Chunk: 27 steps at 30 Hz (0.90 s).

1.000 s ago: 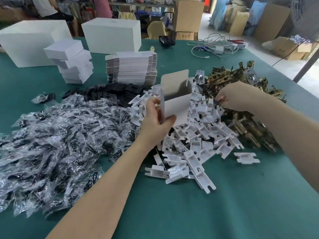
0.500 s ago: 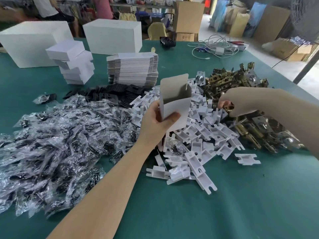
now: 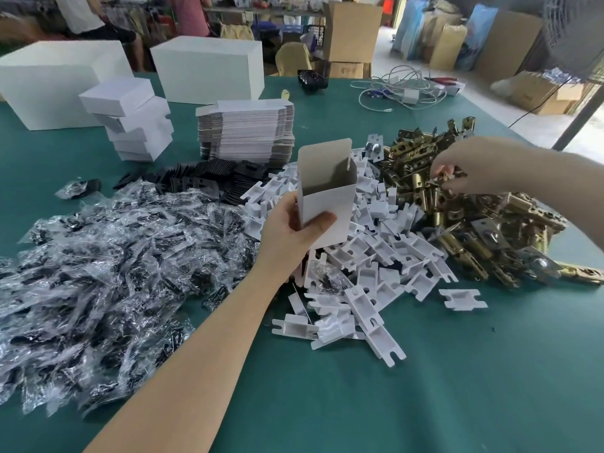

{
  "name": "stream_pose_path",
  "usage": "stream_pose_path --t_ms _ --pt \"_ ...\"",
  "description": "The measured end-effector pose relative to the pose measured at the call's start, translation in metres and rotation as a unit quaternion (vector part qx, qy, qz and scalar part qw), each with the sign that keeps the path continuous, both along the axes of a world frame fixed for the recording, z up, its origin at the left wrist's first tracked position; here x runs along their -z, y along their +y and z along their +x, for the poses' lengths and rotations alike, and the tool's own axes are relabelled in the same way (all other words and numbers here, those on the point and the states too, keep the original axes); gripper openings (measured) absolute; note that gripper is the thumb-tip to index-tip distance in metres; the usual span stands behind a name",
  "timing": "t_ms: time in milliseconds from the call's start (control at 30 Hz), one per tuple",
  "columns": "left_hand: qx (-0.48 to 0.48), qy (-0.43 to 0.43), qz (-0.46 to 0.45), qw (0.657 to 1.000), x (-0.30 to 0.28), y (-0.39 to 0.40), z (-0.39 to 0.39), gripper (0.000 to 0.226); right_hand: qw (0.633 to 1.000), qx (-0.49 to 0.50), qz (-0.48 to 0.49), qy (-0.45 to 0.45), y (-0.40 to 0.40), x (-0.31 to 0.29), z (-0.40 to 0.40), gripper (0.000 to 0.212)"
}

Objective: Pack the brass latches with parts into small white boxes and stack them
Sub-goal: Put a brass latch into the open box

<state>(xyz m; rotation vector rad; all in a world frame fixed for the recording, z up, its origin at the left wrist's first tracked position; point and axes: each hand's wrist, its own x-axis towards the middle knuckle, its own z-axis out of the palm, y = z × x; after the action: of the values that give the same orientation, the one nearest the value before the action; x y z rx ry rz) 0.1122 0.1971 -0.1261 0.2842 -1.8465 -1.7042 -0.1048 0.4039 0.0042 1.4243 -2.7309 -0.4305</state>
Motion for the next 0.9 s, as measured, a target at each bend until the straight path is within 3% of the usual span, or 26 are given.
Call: stream_pose_path --t_ms 300,467,533,667,733,900 --pt "-0.011 0.032 0.013 0.999 -0.001 0.001 0.002 0.042 0.984 0.040 -0.164 -0.050 0.028 -0.033 -0.006 0.017" --pt "0.013 0.040 -0.004 0.999 -0.002 0.003 0.001 0.040 0.968 0.002 -0.252 0.017 0.023 -0.057 0.022 0.027" --pt "0.015 0.041 -0.010 0.999 -0.001 0.002 0.000 0.047 0.946 -0.025 -0.323 -0.001 0.018 -0.071 0.039 0.027" --pt "0.008 0.042 0.003 0.999 0.001 0.000 0.001 0.046 0.879 -0.063 -0.455 -0.127 0.000 -0.085 0.073 0.025" --pt "-0.001 0.040 -0.003 0.999 0.001 0.000 0.001 0.046 0.875 -0.095 -0.450 -0.149 -0.015 -0.089 0.090 0.026" --pt "0.005 0.032 -0.003 0.999 -0.001 -0.001 0.001 0.042 0.917 -0.179 -0.341 -0.105 -0.049 -0.088 0.106 0.029"
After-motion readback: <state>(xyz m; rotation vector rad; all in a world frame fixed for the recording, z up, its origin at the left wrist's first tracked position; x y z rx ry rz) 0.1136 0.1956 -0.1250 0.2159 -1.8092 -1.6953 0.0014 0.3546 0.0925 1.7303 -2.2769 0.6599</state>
